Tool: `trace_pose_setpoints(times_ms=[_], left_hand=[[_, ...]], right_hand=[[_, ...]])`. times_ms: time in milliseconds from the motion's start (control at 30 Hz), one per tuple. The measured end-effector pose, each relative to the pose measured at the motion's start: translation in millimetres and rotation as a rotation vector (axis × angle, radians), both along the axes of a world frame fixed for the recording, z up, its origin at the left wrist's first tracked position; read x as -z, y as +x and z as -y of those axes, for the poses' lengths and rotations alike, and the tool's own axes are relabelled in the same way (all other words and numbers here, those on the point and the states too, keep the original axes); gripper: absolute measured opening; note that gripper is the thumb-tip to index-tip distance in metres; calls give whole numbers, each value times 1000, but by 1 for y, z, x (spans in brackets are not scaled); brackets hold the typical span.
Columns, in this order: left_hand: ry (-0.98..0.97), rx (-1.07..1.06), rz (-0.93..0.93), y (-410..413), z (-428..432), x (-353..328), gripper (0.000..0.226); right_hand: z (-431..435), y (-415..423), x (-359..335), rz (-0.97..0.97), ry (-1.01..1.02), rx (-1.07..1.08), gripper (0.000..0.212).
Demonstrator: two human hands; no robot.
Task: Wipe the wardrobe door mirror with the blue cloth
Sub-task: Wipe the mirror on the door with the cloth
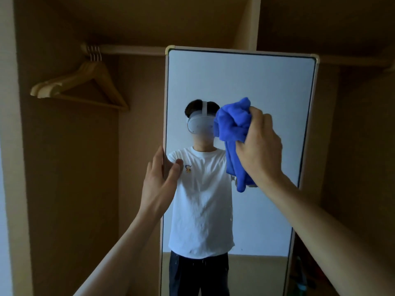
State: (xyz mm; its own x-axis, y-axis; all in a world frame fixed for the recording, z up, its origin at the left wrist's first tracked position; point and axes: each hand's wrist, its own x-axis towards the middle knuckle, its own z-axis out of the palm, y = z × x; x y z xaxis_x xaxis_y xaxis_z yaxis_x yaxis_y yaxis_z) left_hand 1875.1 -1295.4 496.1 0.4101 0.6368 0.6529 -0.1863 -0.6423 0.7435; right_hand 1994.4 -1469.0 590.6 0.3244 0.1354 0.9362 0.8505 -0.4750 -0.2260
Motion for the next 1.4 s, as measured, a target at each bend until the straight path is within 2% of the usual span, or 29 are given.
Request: trace_pose_setpoints(times_ms=[133, 267, 367, 600, 833, 967, 1167, 1300, 1400], left_hand=[[-74, 150, 46, -13, -2, 3, 59], [-175, 213, 36, -20, -13, 7, 67], [-196, 256, 50, -22, -17, 9, 58], [-215, 305, 64, -24, -24, 11, 60], [-254, 357, 60, -22, -34, 15, 49], [-289, 383, 71, -19, -39, 16, 48], [-322, 382, 97, -19, -35, 18, 37], [-308, 383, 114, -20, -33, 20, 39], [-302, 361, 120, -19, -33, 22, 40]], right_hand=[[-33, -19, 5, 62, -114, -26, 53], [-55, -35, 8, 110, -148, -49, 55], [-66, -45, 11, 141, -163, -57, 54], [-69, -52, 2, 246, -373, -23, 44], [-64, -53, -19, 448, -563, -4, 30], [-66, -52, -18, 501, -624, -2, 31], [-68, -53, 13, 505, -675, 52, 31], [-66, -55, 55, 534, -664, 52, 34], [-64, -56, 80, 484, -686, -5, 36]])
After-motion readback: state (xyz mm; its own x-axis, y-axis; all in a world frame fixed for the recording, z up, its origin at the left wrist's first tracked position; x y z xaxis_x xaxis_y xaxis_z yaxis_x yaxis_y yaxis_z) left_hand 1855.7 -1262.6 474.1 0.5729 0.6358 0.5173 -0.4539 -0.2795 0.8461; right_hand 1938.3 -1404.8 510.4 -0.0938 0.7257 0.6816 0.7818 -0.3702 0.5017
